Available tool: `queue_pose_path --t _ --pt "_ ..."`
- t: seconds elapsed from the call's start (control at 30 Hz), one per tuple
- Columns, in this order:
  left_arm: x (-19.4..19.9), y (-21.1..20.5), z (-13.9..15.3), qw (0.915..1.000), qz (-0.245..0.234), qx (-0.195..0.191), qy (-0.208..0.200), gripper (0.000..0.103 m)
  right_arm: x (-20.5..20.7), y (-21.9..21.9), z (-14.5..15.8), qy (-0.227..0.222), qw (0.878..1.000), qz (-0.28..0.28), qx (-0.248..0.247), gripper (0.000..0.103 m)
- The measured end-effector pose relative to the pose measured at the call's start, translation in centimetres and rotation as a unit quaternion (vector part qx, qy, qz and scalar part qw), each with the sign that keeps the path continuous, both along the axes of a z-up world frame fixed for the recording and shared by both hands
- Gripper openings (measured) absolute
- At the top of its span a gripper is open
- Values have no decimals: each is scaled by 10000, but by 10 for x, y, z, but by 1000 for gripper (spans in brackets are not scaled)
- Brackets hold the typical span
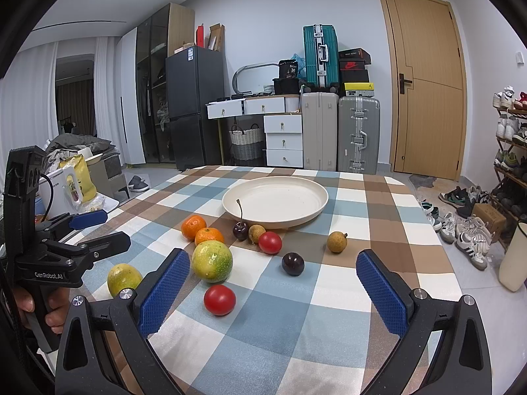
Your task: Organize fruits
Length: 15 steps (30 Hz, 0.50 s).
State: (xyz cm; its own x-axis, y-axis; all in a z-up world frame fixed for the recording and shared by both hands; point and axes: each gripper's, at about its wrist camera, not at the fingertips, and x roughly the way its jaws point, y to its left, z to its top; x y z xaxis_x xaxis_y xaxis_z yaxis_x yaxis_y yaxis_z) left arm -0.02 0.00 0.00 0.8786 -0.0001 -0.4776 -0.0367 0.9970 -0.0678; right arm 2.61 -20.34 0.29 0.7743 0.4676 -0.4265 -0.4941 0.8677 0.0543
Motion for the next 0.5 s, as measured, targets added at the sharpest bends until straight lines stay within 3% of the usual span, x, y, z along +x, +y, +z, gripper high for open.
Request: queue_pose_path --t 0.5 --pt "0 0 0 10000 4 2 -4 103 0 0 0 4 10000 0 1 103"
